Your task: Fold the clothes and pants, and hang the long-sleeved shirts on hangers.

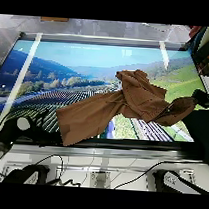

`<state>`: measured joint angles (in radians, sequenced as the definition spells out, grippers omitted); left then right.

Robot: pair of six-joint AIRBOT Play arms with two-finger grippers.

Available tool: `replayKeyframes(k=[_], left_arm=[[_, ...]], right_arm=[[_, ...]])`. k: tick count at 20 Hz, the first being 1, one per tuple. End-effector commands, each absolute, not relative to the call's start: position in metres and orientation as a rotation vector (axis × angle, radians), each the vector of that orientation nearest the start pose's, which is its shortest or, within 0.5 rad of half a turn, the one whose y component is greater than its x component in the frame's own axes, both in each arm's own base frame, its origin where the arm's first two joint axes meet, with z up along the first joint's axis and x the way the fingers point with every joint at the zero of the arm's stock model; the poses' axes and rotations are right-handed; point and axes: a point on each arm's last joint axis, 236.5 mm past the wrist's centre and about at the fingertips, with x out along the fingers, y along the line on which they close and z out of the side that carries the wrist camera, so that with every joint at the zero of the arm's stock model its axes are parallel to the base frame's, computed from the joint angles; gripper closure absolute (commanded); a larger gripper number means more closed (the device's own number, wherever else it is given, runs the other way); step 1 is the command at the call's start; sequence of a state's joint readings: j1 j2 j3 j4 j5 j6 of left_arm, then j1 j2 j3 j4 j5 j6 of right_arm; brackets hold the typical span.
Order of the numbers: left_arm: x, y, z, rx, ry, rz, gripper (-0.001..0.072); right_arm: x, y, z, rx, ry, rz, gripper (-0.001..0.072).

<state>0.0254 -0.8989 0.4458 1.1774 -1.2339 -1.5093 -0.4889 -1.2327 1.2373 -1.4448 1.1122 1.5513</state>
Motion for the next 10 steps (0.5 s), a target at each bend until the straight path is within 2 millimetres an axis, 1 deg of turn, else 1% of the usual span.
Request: replayKeyframes(k=[1, 3, 4, 7, 9, 10], left_arm=[[0.177, -0.105, -0.094, -0.544, 1.661, -0.272, 0.0239], [0.193, -0.112, -0.096, -0.599, 1.612, -0.274, 0.0239], [0.196, -0.112, -0.099, -0.604, 1.603, -0.266, 0.0239], [0.186, -0.102, -0.109, -0.553, 1.653, -0.246, 0.0240], [0.180, -0.103, -0.117, -0.558, 1.679, -0.246, 0.0248], [0.177, -0.108, -0.119, -0.568, 1.685, -0.274, 0.0248]], right_arm=[[0.376, -0.168, 0.062, 0.370, 1.044, -0.352, 0.0687], [0.376, -0.168, 0.062, 0.370, 1.044, -0.352, 0.0687], [0.376, -0.168, 0.062, 0.370, 1.044, -0.352, 0.0687], [0.376, -0.167, 0.062, 0.371, 1.048, -0.351, 0.0687], [0.376, -0.167, 0.062, 0.371, 1.047, -0.351, 0.0687], [0.376, -0.167, 0.062, 0.371, 1.048, -0.351, 0.0687]])
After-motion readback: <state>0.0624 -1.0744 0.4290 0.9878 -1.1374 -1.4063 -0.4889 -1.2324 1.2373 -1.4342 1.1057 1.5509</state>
